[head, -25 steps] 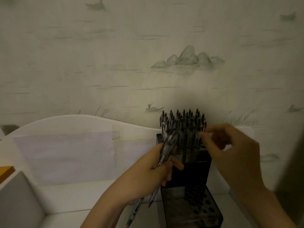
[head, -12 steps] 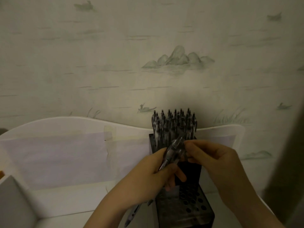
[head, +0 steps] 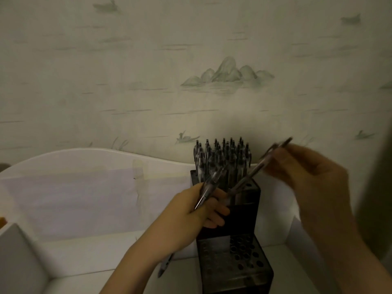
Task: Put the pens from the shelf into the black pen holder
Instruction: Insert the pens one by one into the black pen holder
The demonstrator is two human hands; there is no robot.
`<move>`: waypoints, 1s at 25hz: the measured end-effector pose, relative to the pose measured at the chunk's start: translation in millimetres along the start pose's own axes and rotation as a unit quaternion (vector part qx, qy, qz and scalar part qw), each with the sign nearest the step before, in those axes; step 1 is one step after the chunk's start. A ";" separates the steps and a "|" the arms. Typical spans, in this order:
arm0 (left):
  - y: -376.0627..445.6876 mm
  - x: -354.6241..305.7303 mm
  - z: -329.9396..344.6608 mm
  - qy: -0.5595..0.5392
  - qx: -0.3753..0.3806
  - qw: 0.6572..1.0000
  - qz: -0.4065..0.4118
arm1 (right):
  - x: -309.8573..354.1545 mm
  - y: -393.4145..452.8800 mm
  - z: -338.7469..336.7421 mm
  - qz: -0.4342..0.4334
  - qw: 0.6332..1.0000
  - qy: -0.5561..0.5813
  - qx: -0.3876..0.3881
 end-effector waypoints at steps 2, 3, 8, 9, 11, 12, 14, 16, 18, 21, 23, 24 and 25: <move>-0.7 2.1 -3.9 0.022 -0.009 1.000 0.005 | 18.0 10.3 -4.0 -0.117 0.988 -0.101 -0.024; -1.3 2.0 -5.3 0.032 -0.012 0.999 0.009 | 21.6 13.6 -1.9 -0.158 0.976 -0.149 -0.021; -5.9 0.0 -12.0 0.133 -0.025 0.989 0.055 | 4.2 27.8 6.8 -0.216 0.941 -0.262 -0.007; -6.6 -0.1 -13.8 0.155 -0.028 0.986 0.059 | 0.4 29.2 7.6 -0.216 0.937 -0.274 -0.006; -7.8 1.3 -17.7 0.174 -0.035 0.983 0.054 | -6.9 31.1 9.4 -0.213 0.931 -0.297 -0.001; -8.1 2.9 -19.0 0.175 -0.036 0.983 0.045 | -10.3 31.8 10.5 -0.207 0.929 -0.306 0.006; -9.8 6.4 -20.2 0.165 -0.029 0.986 0.020 | -18.0 33.4 12.6 -0.184 0.928 -0.324 0.031; -11.5 9.3 -21.2 0.145 -0.021 0.989 -0.008 | -25.6 35.4 12.5 -0.148 0.929 -0.333 0.060; -12.4 11.2 -23.1 0.138 -0.019 0.990 -0.024 | -30.2 36.5 10.7 -0.120 0.930 -0.339 0.079; -12.4 12.2 -24.5 0.137 -0.013 0.990 -0.027 | -27.4 33.7 8.8 -0.109 0.928 -0.347 0.079; -13.0 13.5 -23.5 0.122 0.002 0.992 -0.026 | -21.6 22.1 8.2 -0.160 0.918 -0.361 0.045; -13.6 14.6 -22.7 0.108 0.009 0.994 -0.028 | -19.5 11.8 9.5 -0.204 0.908 -0.364 0.029; -14.5 15.7 -22.0 0.095 0.016 0.995 -0.030 | -18.4 -1.7 13.1 -0.246 0.900 -0.358 0.027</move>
Point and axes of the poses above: each hand's wrist, its own y-axis towards the middle knuckle, its own z-axis out of the palm, x = y × z, the point moved 3 cm from there along y, towards the middle knuckle, and after that the axes turned 3 degrees about z, right-handed, at the moved point
